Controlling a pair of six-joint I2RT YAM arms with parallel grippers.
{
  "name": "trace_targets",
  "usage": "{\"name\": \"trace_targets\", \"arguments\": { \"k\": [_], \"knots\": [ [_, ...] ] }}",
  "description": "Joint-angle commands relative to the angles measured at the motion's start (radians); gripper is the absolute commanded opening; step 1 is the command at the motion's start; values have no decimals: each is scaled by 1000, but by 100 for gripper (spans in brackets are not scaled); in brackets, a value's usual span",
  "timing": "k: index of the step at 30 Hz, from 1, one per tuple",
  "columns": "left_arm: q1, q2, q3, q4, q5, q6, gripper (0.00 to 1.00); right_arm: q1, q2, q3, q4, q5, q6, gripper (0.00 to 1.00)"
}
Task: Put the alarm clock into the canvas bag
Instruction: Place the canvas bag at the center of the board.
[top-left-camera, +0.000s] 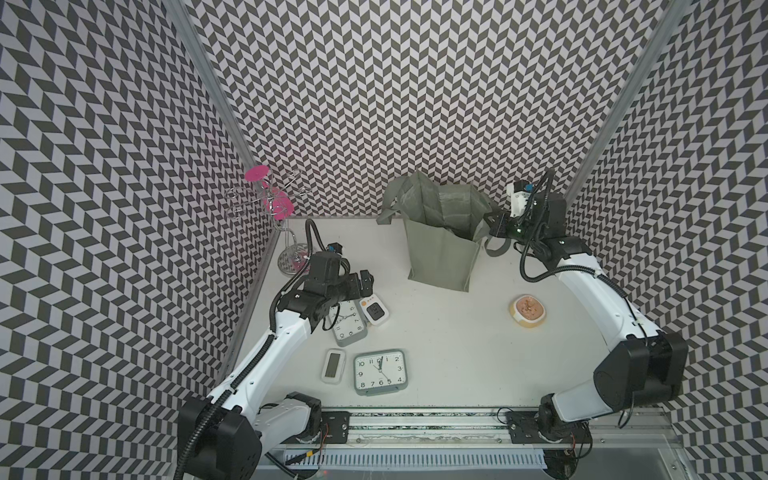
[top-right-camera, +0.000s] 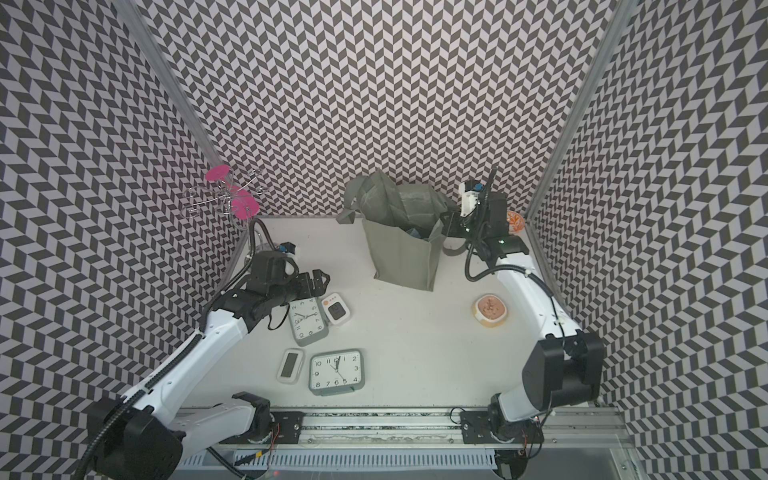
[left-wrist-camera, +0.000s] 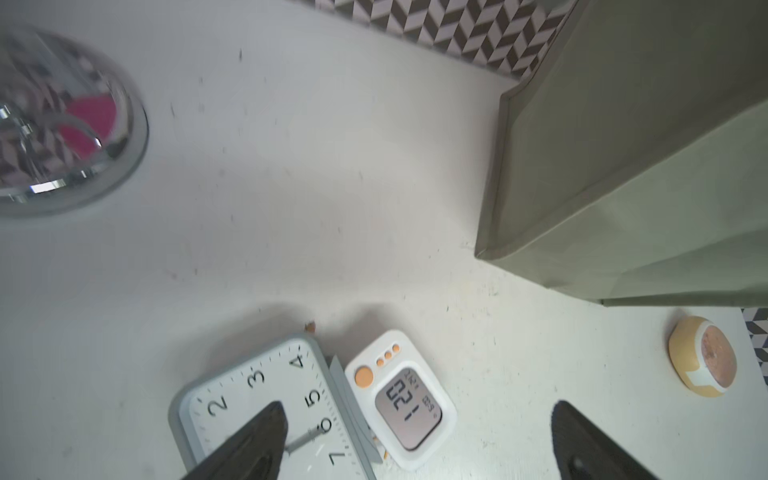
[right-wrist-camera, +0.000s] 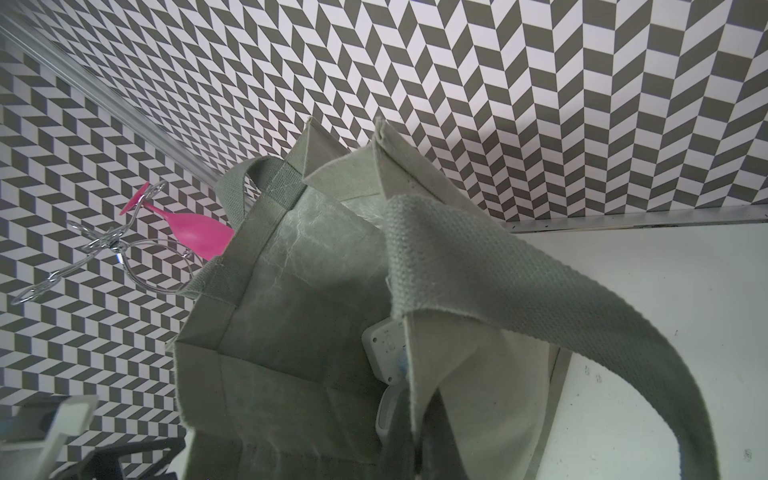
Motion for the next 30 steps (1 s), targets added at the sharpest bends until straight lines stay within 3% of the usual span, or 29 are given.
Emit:
{"name": "trace_targets", "arguments": {
  "k": [1,12,30],
  "knots": [
    [-17,-50,-43,6,57,-114,99,-7,-25,6,142,-29,-5,0],
    [-60,47,-172,197,311,-277,93,-15,-23,0,148,-36,-1,0],
    [-54,211,-189,182,259,-231,96,-37,-40,-12,157,-57,5,0]
  ]
}}
